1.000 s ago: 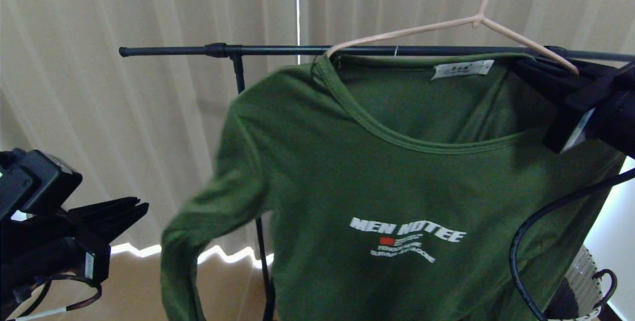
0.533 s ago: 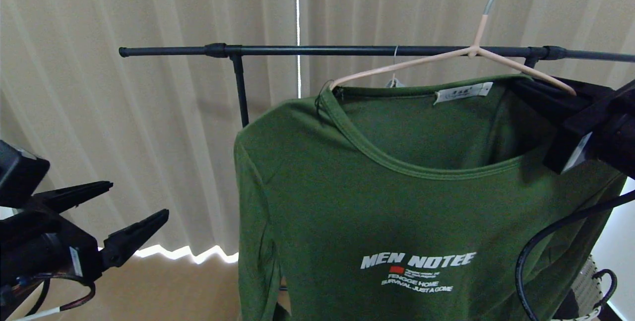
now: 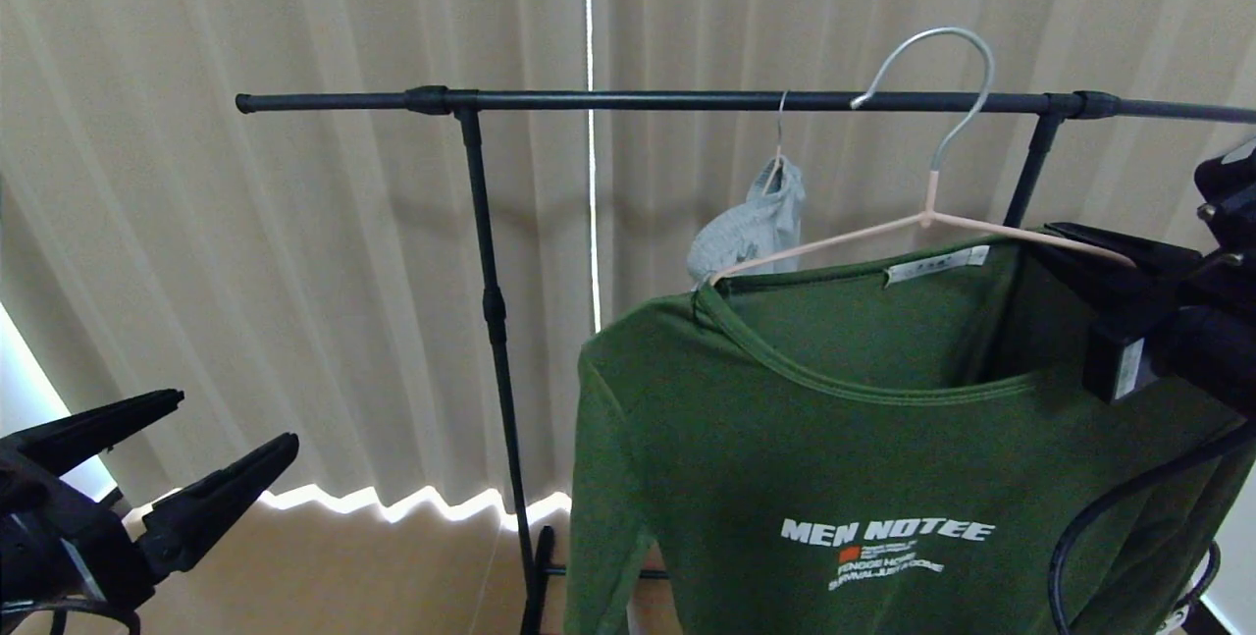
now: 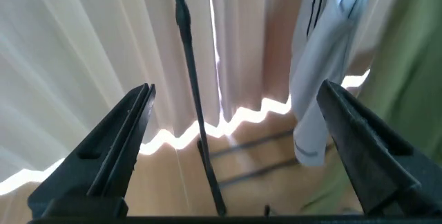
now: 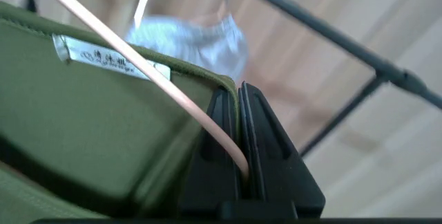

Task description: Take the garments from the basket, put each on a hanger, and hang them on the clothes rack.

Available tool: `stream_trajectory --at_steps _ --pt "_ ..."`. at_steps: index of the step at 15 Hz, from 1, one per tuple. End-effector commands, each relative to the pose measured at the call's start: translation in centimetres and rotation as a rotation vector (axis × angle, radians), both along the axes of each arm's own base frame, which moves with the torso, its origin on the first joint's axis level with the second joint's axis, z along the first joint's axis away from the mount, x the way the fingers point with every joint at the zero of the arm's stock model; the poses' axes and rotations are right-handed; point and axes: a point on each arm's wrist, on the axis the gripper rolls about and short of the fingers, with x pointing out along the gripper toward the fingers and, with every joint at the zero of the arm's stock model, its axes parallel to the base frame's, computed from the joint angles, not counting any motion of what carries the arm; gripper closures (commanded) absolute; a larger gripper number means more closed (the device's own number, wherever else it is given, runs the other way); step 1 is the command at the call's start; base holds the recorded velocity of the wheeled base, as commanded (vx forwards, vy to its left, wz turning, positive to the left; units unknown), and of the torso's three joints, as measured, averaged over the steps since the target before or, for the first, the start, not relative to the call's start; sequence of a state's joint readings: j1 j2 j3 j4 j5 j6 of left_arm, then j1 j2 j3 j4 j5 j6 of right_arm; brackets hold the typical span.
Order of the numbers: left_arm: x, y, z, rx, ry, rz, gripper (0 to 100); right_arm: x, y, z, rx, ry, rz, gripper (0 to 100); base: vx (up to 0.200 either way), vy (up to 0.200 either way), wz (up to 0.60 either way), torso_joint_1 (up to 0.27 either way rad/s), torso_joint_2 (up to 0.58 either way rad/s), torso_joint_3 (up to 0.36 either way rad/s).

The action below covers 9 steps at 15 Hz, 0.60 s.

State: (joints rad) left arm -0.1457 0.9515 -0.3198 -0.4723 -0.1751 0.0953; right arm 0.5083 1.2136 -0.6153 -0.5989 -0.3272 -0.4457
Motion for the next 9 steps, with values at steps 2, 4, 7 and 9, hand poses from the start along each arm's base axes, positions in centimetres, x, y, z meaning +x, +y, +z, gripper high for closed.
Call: stream_trajectory --at_steps 2,4,7,9 --pt "-0.4 0.5 0.2 -0.003 -0.034 0.041 0 -0.1 -2.4 -0.3 -0.049 0.006 -0.127 100 0.000 0.000 0.00 0.000 0.00 0.000" --pt "-0.3 0.7 0.2 0.000 -0.035 0.058 0 -0.9 -4.2 -0.6 -0.068 0.049 -0.210 100 0.000 0.000 0.00 0.000 0.00 0.000" --pt "-0.3 0.7 0.5 -0.002 -0.042 0.060 0 -2.9 -7.3 -0.7 -0.081 0.108 -0.388 100 0.000 0.000 0.00 0.000 0.00 0.000" --pt "-0.3 0.7 0.4 0.000 -0.039 0.059 0 -3.6 -8.4 -0.6 -0.081 0.125 -0.469 100 0.000 0.000 0.00 0.000 0.00 0.000"
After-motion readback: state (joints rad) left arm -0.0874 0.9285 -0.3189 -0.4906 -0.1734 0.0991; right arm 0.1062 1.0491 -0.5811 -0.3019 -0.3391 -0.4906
